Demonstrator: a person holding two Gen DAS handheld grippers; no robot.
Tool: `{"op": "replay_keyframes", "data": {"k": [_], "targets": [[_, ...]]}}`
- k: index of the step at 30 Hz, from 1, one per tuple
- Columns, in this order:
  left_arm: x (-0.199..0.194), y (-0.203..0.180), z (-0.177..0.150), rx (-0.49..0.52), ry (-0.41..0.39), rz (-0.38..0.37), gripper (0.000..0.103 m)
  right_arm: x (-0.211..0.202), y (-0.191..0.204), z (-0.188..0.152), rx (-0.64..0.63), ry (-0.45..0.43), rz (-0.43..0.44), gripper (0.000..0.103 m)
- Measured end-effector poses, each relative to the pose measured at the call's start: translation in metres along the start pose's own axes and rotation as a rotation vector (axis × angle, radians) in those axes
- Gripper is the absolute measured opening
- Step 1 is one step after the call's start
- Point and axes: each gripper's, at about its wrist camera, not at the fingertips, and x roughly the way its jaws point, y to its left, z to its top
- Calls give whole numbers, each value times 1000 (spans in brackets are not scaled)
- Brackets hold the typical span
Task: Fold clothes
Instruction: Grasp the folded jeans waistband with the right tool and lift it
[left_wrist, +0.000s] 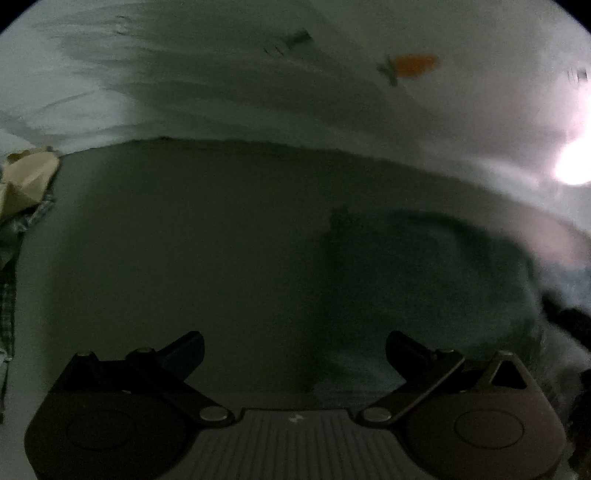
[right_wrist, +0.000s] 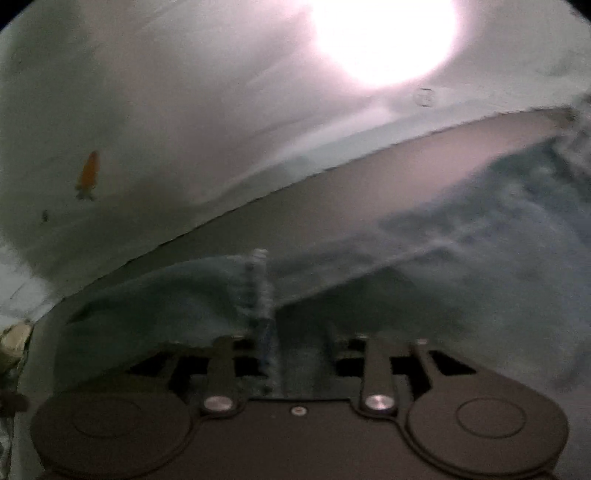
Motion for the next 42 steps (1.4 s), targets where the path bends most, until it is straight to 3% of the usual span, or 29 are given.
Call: {"op": "replay_keyframes", "data": {"k": [4,6,9,13,16,18,25,30,31,38,40,42], "targets": [[20,-18,-26,96,52,87,103,-38,-34,-11,101,-51,-53,50],[21,-13,-34,20,36,68,103,-61,-58,-17,165,-96,-76,51],[26,2,-34,-94,85,19,103,-103,-108,-26,296,-176,-105,56],[26,-6,-31,-6,74,33,103,-134,-161,-31,491,-282,-126,57],[27,-8,-32,-25,79,38,103,-142,-191,-28,569,-336,-149,57],[28,-4,-34,-82,84,37,103,-145,-205,-23,589,-365,-177,58],[25,-12,-41,-112,62,78,103,-139,-235,-1,601,-441,-313,62],[24,-15,-45,-129,55,88,103,-132,-235,10,541,-432,-546,69],[24,-16,-45,-134,51,92,103,-132,-239,9,548,-429,-558,70],[31,-21,-42,-160,43,115,103,-118,-269,7,680,-439,-338,75],[32,-21,-41,-163,45,117,103,-115,-277,6,759,-459,-256,68],[31,-21,-40,-164,45,118,103,-110,-292,-2,921,-474,-131,53]]}}
